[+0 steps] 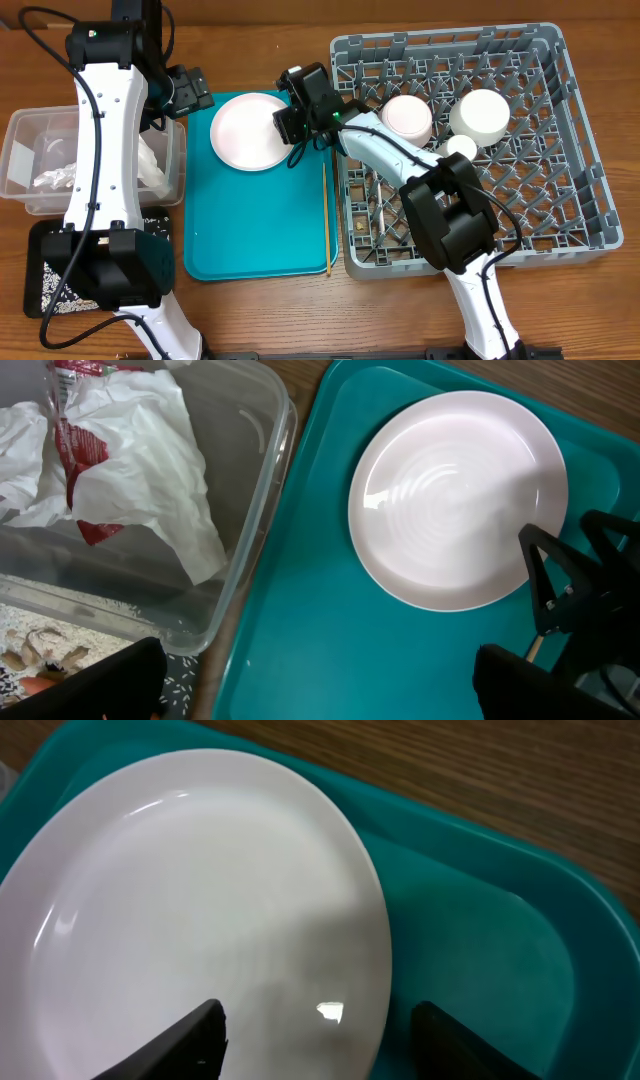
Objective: Sort waste into correct bins and load items into the dishwasher
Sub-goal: 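Grasp the large white plate on the teal tray with the right gripper and lift, then carry the plate right and stand it upright in the rack's back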
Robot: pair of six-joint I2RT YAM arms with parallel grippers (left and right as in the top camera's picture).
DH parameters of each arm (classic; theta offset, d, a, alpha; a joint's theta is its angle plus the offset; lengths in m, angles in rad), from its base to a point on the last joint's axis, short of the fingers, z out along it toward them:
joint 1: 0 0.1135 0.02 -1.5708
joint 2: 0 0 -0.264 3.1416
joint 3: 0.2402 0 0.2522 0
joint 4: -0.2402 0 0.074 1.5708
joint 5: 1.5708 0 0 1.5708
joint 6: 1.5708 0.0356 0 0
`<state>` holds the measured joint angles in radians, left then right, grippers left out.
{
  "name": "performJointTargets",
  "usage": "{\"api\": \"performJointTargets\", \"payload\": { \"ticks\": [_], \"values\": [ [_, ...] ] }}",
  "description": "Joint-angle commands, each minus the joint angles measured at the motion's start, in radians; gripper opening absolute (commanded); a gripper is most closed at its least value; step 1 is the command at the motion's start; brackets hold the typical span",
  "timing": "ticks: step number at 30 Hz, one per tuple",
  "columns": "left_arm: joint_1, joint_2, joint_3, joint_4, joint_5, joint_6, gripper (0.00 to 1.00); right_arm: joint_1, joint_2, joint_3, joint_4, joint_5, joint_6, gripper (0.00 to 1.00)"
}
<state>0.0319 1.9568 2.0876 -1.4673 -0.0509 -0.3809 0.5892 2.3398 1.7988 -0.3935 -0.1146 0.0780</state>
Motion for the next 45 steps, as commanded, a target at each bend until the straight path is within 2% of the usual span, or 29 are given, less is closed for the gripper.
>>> {"api": "performJointTargets", "payload": {
  "ticks": [1, 6, 8, 10, 13, 16, 17, 28, 34, 40, 45],
  "values": [
    [0.002, -0.008, 0.011, 0.002, -0.019, 0.022, 1.00, 0.019, 0.040, -0.006, -0.001, 0.009, 0.005, 0.52],
    [0.002, -0.008, 0.011, 0.002, -0.019, 0.022, 1.00, 0.026, 0.041, -0.006, -0.006, 0.010, 0.005, 0.48],
    [0.002, -0.008, 0.011, 0.002, -0.019, 0.022, 1.00, 0.026, 0.041, -0.006, -0.006, 0.010, 0.005, 0.39],
    [0.002, -0.008, 0.011, 0.002, -0.019, 0.022, 1.00, 0.026, 0.042, -0.006, -0.009, 0.010, 0.005, 0.23],
    [0.002, -0.008, 0.011, 0.002, -0.019, 0.022, 1.00, 0.026, 0.041, -0.006, -0.001, 0.010, 0.005, 0.13],
    [0.002, -0.008, 0.011, 0.002, -0.019, 0.022, 1.00, 0.026, 0.041, -0.006, 0.003, 0.010, 0.005, 0.10],
    [0.002, -0.008, 0.011, 0.002, -0.019, 0.022, 1.00, 0.025, 0.041, -0.005, 0.002, 0.010, 0.005, 0.04],
    [0.002, -0.008, 0.011, 0.002, -0.019, 0.022, 1.00, 0.024, -0.045, 0.126, -0.074, 0.009, 0.005, 0.04],
    [0.002, -0.008, 0.011, 0.002, -0.019, 0.022, 1.00, -0.015, -0.234, 0.139, -0.131, 0.009, 0.049, 0.04],
    [0.002, -0.008, 0.011, 0.002, -0.019, 0.022, 1.00, -0.159, -0.404, 0.139, -0.286, 0.006, 0.076, 0.04],
    [0.002, -0.008, 0.011, 0.002, -0.019, 0.022, 1.00, -0.376, -0.484, 0.139, -0.450, 0.010, 0.076, 0.04]
  ]
}}
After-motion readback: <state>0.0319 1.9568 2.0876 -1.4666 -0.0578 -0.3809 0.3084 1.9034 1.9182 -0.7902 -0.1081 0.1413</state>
